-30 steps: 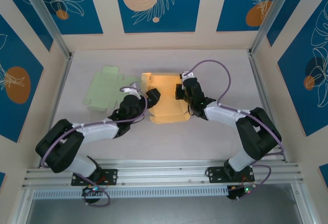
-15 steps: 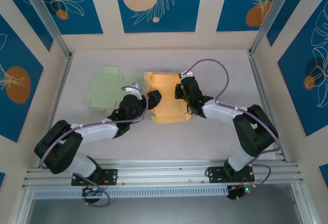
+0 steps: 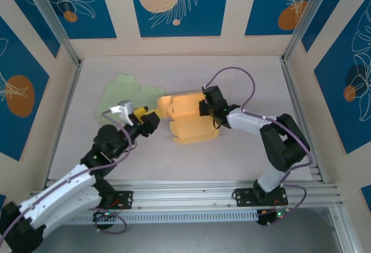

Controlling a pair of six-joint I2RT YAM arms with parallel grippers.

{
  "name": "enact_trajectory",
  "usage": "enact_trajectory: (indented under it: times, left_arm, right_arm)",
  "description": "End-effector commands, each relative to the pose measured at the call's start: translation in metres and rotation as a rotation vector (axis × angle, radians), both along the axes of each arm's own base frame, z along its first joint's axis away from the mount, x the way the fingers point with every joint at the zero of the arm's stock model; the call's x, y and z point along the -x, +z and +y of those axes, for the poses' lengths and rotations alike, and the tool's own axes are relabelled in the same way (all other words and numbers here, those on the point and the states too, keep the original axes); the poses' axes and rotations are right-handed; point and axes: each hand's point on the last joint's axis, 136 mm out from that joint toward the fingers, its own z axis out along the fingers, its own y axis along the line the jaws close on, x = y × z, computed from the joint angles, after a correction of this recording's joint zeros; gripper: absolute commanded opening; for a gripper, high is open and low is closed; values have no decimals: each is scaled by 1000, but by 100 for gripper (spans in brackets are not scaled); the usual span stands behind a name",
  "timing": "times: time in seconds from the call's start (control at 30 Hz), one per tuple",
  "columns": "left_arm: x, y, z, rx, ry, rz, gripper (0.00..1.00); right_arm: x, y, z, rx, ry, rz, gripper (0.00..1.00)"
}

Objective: Fold the paper box

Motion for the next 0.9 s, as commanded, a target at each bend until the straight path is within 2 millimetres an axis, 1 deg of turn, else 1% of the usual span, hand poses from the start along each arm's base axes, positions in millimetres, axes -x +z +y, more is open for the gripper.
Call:
enact_trajectory:
  times: [0.0, 0.07, 0.13, 0.3, 0.4, 0.47, 0.53, 0.67, 0.77, 0.87]
  left_arm:
    - [-6, -25, 35, -176, 153, 41, 72]
    - [-11, -31, 48, -219, 199, 64, 72]
    - [-20, -42, 59, -238, 241, 112, 72]
    - [-48, -81, 80, -214, 312, 267, 72]
    - [-64, -98, 81, -187, 306, 322, 72]
    - [-73, -108, 76, -191, 285, 355, 72]
    - [-82, -117, 67, -208, 250, 380, 72]
    - [-98, -129, 46, -199, 171, 404, 72]
    - [-106, -135, 24, -155, 83, 418, 71]
    - [-109, -141, 1, -144, 12, 422, 71]
  right_arm:
    - [7, 10, 1, -41, 16, 5, 0]
    - [10, 14, 1, -49, 21, 4, 0]
    - [13, 18, 2, -63, 27, 4, 0]
    - [22, 25, 0, -88, 39, 2, 0]
    - [27, 30, 1, -105, 52, 0, 0]
    - [31, 33, 1, -117, 59, 2, 0]
    - [35, 37, 1, -128, 69, 0, 0]
    - [41, 36, 1, -136, 78, 10, 0]
    - [44, 34, 0, -138, 74, 19, 0]
    - [45, 34, 1, -141, 75, 21, 0]
